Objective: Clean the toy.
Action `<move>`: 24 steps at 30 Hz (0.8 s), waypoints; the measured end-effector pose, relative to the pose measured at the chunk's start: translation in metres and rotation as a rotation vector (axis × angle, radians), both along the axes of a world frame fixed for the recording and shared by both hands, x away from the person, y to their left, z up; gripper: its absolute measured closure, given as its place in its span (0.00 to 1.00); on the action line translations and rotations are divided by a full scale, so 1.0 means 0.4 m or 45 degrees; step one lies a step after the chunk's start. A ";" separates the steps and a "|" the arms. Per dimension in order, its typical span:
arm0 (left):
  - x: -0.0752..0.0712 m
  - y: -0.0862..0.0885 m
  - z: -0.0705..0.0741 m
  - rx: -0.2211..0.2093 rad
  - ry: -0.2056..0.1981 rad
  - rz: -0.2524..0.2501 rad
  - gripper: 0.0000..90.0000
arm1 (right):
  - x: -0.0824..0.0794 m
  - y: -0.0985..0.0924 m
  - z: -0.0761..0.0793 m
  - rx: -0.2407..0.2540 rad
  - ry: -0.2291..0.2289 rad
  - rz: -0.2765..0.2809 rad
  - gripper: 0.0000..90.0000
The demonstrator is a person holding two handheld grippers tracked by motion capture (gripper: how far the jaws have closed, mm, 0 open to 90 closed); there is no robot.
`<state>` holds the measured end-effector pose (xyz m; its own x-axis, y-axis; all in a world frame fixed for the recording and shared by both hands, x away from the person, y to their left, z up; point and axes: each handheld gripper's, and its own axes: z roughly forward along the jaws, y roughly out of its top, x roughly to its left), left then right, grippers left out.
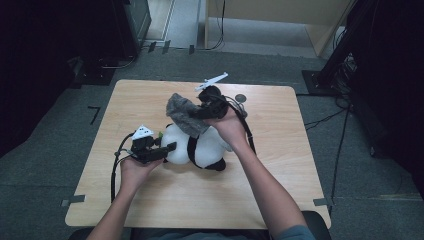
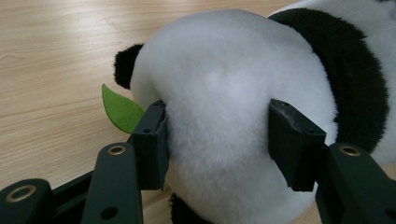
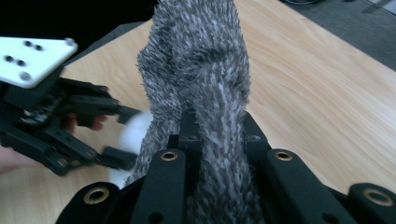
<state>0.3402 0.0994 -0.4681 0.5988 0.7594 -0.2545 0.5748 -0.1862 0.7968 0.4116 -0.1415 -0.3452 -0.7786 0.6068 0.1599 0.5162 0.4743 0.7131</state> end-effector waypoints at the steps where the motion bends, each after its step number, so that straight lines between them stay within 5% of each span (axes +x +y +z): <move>1: 0.000 0.000 0.000 0.000 0.000 0.001 0.49 | -0.003 0.023 -0.005 0.000 0.005 0.018 0.85; 7: -0.001 -0.001 0.001 0.005 0.002 0.004 0.49 | -0.012 0.103 -0.041 -0.027 0.038 0.080 0.85; 11: -0.002 -0.002 0.002 0.007 0.003 0.004 0.49 | -0.014 0.130 -0.076 -0.101 0.045 0.095 0.85; 24: 0.000 -0.002 0.003 0.009 0.011 0.003 0.49 | -0.016 0.060 -0.105 -0.096 0.058 0.054 0.85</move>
<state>0.3404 0.0987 -0.4671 0.5946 0.7627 -0.2544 0.5821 -0.1901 0.7906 0.4053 -0.1176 -0.3870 -0.7968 0.5851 0.1509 0.5256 0.5479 0.6508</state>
